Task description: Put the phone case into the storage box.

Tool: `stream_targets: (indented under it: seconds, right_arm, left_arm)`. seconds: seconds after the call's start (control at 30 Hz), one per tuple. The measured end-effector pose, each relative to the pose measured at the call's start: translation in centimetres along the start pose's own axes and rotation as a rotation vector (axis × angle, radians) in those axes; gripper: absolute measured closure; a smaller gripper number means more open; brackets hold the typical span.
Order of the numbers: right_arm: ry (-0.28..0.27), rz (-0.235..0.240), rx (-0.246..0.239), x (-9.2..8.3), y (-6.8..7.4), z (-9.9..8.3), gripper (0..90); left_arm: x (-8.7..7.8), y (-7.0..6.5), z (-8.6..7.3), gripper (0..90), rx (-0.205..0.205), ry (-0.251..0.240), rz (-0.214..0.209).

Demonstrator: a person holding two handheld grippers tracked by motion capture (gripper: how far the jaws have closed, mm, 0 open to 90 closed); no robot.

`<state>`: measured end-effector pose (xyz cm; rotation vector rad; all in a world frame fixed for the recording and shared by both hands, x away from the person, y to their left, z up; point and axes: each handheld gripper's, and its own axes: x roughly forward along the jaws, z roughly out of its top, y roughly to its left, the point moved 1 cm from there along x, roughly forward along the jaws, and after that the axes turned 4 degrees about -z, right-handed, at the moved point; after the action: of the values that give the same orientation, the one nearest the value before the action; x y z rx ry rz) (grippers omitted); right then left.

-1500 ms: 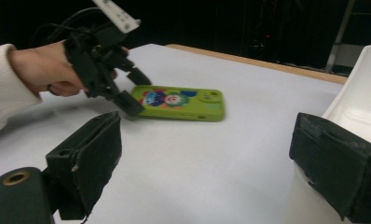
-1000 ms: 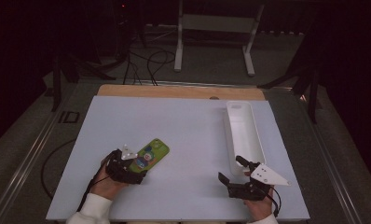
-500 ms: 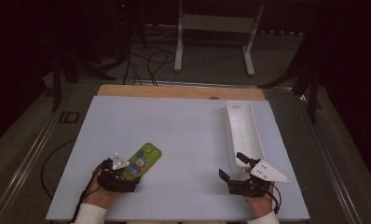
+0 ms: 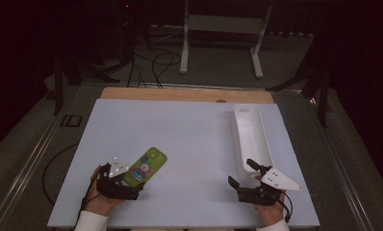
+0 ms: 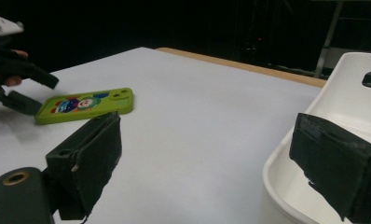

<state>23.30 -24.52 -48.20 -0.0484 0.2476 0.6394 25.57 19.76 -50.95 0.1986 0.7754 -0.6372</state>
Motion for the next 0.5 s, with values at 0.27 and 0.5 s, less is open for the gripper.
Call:
stream_targets:
  seconds: [0.27,0.5]
  right_arm:
    - [-0.002,-0.002,-0.001,-0.1,-0.2,-0.1,8.9]
    - [-0.005,-0.007,-0.001,-0.3,-0.5,0.0,8.9]
  left_arm:
    - [-3.4,0.2,0.2,0.7,0.061,-0.226,-0.003]
    - [-5.8,0.8,0.0,0.6,0.05,-0.396,-0.015]
